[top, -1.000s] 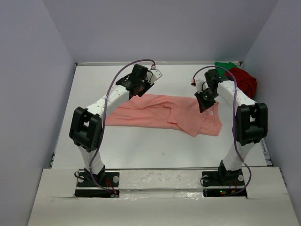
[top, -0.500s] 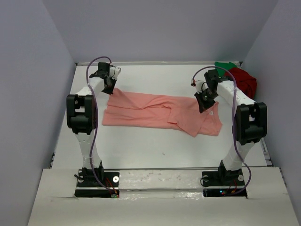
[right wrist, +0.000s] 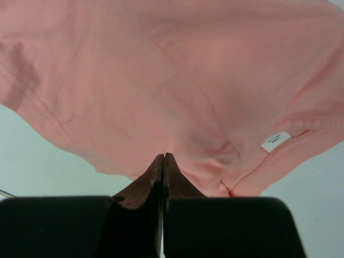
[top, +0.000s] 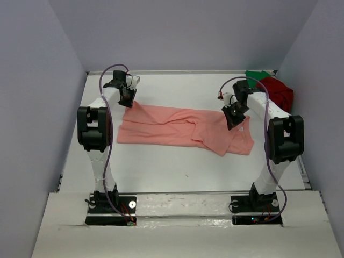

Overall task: Fold and stack the t-shirts
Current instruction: Fold the other side of the tshirt into a rectangle

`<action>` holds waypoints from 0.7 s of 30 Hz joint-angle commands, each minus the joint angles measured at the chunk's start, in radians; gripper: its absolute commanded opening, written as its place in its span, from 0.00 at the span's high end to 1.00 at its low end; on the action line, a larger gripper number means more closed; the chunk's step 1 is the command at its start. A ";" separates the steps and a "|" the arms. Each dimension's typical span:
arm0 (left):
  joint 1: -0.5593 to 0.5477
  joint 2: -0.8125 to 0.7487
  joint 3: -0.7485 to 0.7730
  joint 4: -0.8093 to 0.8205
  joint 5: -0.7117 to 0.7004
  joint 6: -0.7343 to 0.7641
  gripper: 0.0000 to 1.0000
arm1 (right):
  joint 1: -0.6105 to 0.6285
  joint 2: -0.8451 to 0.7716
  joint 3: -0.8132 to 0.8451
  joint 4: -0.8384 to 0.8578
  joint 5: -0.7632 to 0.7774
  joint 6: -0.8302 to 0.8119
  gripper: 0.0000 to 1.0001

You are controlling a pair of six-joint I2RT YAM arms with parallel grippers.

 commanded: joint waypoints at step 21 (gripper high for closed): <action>0.005 -0.097 -0.024 0.031 -0.004 -0.005 0.58 | -0.006 0.034 0.034 -0.024 0.011 0.004 1.00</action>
